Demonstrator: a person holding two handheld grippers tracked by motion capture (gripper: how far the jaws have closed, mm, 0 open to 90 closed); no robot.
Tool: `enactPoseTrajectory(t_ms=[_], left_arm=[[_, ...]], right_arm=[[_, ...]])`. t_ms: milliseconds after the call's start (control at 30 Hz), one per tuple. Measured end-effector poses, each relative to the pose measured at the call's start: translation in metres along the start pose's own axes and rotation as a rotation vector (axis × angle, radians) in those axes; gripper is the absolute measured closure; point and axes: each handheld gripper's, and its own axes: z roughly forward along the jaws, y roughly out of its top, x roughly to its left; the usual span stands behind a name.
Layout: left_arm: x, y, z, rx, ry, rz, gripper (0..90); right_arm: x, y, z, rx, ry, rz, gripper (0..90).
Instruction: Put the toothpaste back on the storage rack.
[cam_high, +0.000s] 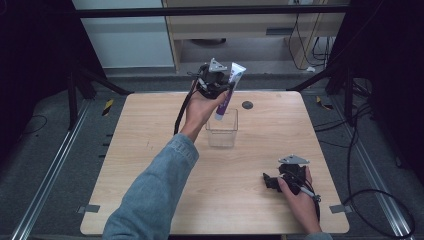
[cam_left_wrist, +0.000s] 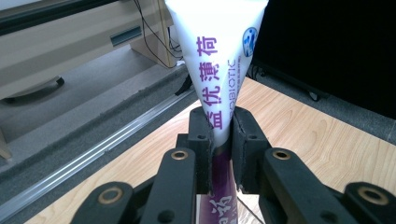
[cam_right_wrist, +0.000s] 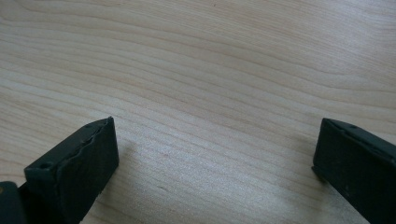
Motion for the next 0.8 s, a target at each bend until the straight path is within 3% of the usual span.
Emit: enactPoseTrajectory(t_ms=[800], left_arm=[[0.0,-0.044,0.022,0.045,-0.007,0.007,79.4]], right_arm=[[0.0,0.0,0.0,-0.001,0.003,0.006,0.3]])
